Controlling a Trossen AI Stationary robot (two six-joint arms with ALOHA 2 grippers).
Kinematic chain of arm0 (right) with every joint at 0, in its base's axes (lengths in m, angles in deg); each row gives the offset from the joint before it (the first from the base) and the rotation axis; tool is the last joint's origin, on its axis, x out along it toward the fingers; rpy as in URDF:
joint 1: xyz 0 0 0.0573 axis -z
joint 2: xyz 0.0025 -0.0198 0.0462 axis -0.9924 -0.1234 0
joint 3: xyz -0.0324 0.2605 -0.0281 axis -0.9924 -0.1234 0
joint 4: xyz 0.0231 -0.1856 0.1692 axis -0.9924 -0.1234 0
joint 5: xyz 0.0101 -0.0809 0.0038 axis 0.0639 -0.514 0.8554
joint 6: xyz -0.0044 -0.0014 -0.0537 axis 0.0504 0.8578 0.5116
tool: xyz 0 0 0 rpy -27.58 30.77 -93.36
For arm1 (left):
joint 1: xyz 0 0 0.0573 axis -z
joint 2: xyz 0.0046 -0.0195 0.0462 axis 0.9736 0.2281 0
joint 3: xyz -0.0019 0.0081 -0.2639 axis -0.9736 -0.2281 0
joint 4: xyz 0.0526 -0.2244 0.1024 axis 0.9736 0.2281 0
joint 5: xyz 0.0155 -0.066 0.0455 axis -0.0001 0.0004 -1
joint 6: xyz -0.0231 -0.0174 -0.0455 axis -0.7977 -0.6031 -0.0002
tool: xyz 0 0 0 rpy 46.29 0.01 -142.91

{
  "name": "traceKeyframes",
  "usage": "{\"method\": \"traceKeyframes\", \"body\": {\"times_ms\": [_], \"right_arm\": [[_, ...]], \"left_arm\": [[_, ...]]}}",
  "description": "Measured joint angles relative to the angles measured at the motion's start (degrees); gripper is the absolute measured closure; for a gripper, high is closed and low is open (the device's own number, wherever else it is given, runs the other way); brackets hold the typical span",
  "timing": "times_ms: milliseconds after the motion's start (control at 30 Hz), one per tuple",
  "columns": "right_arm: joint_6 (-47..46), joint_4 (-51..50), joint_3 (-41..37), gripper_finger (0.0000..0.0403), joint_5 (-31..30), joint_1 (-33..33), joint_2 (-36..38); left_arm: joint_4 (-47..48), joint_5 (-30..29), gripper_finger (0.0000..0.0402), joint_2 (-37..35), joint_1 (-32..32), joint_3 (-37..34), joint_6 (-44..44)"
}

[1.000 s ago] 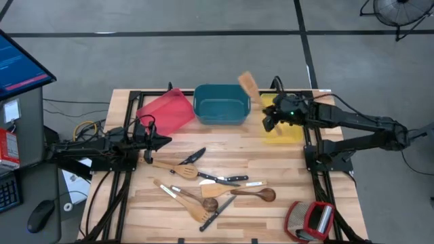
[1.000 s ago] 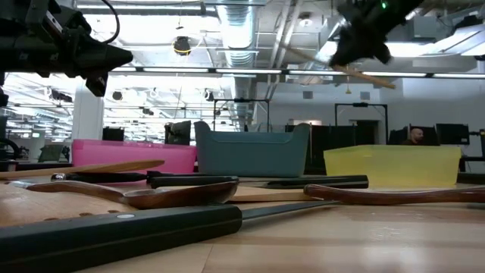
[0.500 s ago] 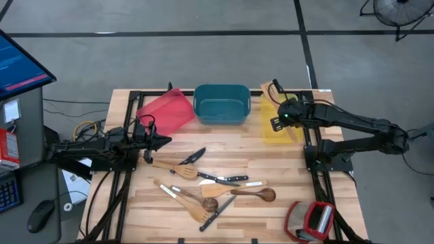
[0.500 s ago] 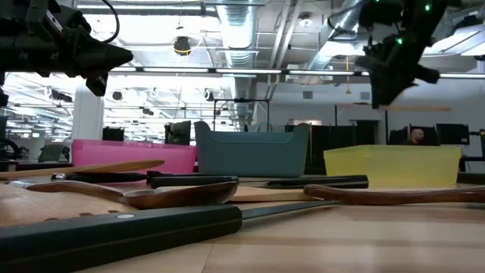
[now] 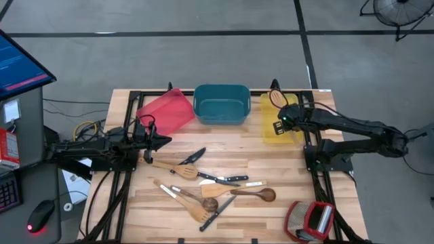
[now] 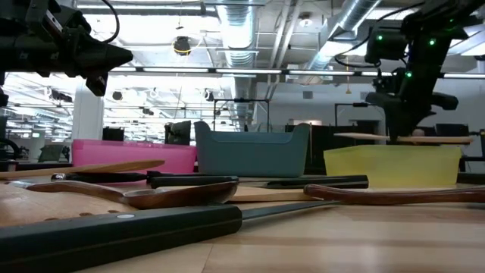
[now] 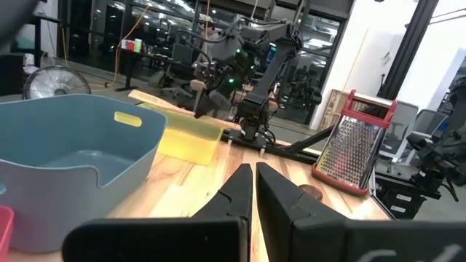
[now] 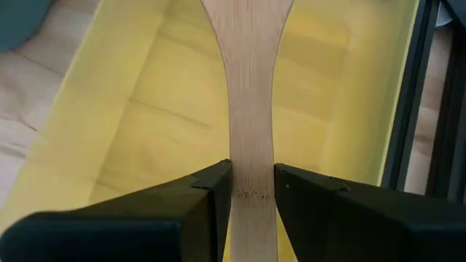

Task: Pick & Place Kitchen Items
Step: Put the slotted wooden spatula into the yellow bin, then put the black knife into the blue bin

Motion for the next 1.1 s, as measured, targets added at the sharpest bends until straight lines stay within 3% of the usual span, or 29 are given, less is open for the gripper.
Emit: {"method": "traceKeyframes", "body": {"times_ms": [600,1100], "right_arm": [[0.5,-0.1,-0.7,0.0301,0.0,0.8,0.0],[1.8,-0.2,-0.6,0.0197,0.1,0.7,0.0]], "left_arm": [[0.0,0.0,0.0399,0.0,0.0,0.0,0.0],[0.0,0.0,0.0399,0.0,0.0,0.0,0.0]]}}
